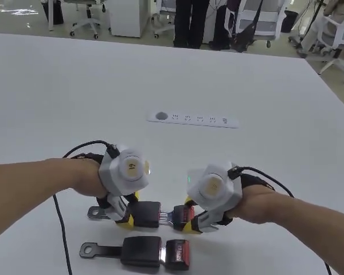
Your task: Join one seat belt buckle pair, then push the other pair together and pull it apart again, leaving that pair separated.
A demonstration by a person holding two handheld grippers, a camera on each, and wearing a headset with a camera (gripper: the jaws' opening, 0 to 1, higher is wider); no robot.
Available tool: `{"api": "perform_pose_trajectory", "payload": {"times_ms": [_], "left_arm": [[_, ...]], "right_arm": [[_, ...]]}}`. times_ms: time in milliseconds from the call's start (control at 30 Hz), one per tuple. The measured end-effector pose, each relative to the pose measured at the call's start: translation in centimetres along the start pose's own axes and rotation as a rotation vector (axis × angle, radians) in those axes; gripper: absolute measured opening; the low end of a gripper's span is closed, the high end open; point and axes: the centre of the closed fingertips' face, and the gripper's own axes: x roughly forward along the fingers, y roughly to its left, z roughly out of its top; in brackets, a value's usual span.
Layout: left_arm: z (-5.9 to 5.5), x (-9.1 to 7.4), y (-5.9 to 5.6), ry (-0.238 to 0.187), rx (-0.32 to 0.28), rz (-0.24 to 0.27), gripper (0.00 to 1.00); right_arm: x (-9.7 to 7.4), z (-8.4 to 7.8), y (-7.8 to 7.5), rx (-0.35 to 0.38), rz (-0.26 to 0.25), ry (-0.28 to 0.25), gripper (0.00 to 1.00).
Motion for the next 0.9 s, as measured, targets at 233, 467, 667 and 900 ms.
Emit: {"api": "perform_pose_trajectory", "payload": {"times_ms": [233,467,667,900], "left_arm": [[0.0,0.0,0.0,0.001,0.000,0.001,0.32],[-0.1,0.1,0.0,0.007,0.000,0.002,0.32],[-0.1,0.1,0.1,0.007,-0.001,0.004,0.32],[-0.1,0.1,0.2,0.007,0.000,0.003,0.32]], "right_arm": [[-0.6,-1.2,-0.2,-0.001,0.006,0.013,0.29],[-1.2,-2.1,-0.1,0.012,0.001,0.027,0.29],[-1.4,-3.0,-0.1,0.012,0.003,0.040,0.29],[-2.1,-3.7,0.3,0.021,0.005,0.055,0.29]]}}
